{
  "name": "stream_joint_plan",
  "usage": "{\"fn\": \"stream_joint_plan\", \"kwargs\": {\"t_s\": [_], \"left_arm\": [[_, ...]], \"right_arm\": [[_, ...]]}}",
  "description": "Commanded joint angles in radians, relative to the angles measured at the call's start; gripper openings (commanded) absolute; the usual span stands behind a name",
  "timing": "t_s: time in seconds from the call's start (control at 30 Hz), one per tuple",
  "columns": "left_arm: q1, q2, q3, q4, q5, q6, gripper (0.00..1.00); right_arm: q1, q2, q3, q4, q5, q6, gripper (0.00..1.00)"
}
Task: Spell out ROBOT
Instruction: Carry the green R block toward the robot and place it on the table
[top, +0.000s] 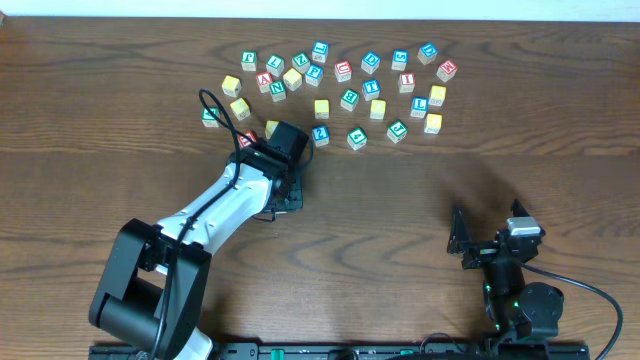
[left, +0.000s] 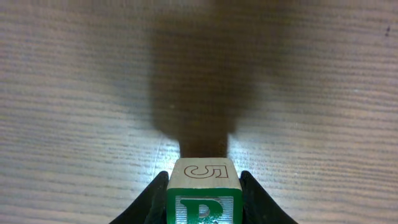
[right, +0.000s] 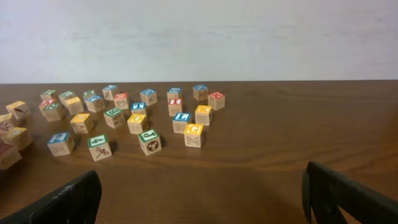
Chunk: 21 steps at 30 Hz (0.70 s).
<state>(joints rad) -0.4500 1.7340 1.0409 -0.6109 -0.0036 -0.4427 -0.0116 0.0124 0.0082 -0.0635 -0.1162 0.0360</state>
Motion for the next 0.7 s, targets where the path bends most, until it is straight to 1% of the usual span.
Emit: {"fn": "stream_joint_plan", "kwargs": {"t_s": [0.0, 0.23, 0.33, 0.47, 0.67], "left_arm": [[0.000, 0.037, -0.005, 0.009, -0.022, 0.020, 0.25], [0.000, 0.051, -0.005, 0.019, -0.007, 0.027, 0.26], [0.000, 0.050, -0.005, 0.018, -0.007, 0.028, 0.43], [0.000, 0.050, 0.014, -0.002, -0.004, 0.044, 0.48], [0.002, 0.028, 0.060, -0.033, -0.005, 0.072, 0.50]], "right_arm": [[0.004, -0.006, -0.003, -0.003, 0.001, -0.015, 0.99], [0.004, -0.006, -0.003, -0.003, 0.001, -0.015, 0.99], [0.004, -0.006, -0.003, -0.003, 0.001, -0.015, 0.99], [0.004, -0.006, -0.003, -0.003, 0.001, -0.015, 0.99], [0.004, -0.006, -0.003, -0.003, 0.001, -0.015, 0.99]]}}
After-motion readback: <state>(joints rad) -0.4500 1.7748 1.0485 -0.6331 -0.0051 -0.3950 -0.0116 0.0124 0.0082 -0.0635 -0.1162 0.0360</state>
